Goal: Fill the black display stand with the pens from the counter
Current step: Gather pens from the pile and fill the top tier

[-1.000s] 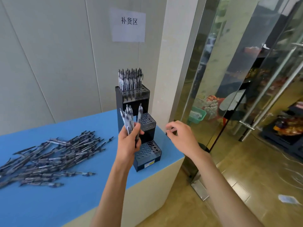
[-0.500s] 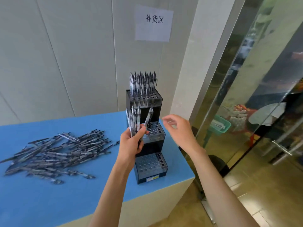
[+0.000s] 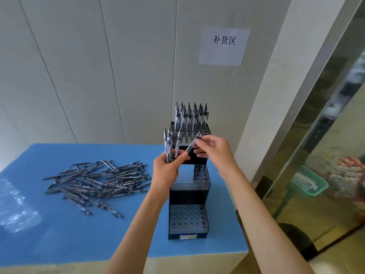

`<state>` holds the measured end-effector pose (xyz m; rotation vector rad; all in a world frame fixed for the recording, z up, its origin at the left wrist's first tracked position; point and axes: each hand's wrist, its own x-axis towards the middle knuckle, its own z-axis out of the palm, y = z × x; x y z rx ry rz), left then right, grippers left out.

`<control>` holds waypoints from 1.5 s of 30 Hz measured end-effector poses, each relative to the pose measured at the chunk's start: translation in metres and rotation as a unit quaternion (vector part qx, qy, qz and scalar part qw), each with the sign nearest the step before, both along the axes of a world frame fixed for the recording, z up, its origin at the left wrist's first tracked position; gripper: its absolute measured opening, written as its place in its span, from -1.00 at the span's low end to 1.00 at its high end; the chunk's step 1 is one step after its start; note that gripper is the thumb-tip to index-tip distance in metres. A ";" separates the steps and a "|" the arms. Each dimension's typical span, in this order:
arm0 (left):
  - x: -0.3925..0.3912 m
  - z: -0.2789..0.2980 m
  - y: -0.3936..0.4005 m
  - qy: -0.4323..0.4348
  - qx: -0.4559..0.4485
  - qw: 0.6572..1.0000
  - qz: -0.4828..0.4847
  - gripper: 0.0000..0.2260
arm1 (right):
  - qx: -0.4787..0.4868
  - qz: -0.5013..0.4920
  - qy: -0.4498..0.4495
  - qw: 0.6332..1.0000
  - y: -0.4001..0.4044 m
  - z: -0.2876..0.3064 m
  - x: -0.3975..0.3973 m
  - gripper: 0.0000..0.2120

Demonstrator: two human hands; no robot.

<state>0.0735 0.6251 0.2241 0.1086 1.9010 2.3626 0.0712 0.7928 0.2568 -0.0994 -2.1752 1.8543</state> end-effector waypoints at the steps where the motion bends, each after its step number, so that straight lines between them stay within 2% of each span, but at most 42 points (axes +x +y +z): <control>1: -0.001 0.001 0.003 0.002 -0.001 1.000 0.005 -0.84 | -0.027 0.003 -0.004 1.000 0.001 0.001 -0.003 -0.86; 5: -0.005 0.004 0.015 0.005 -0.003 1.000 0.021 -0.84 | -0.105 0.009 -0.010 0.994 0.009 0.008 -0.012 -0.86; 9: -0.014 0.004 0.020 -0.009 0.015 0.998 0.055 -0.80 | -0.113 -0.008 0.020 0.993 0.025 0.022 -0.028 -0.88; 13: -0.022 0.003 0.015 -0.003 0.001 0.997 0.072 -0.77 | -0.062 -0.075 0.079 0.992 0.047 0.046 -0.046 -0.89; 16: -0.026 0.005 0.013 0.008 -0.005 0.997 0.076 -0.78 | 0.012 -0.102 0.135 0.985 0.057 0.061 -0.057 -0.93; 22: -0.029 0.010 0.011 0.048 0.005 0.995 0.085 -0.77 | 0.114 -0.101 0.181 0.972 0.059 0.072 -0.075 -0.90; 29: -0.027 0.014 0.005 0.070 0.022 0.993 0.092 -0.88 | 0.188 -0.090 0.182 0.961 0.052 0.062 -0.080 -0.91; 36: -0.028 0.013 -0.003 0.088 0.000 0.993 0.080 -0.81 | 0.223 -0.087 0.152 0.959 0.048 0.046 -0.084 -0.90; 45: -0.023 0.011 -0.002 0.038 0.020 0.997 0.066 -0.77 | 0.273 -0.101 0.120 0.949 0.042 0.027 -0.083 -0.86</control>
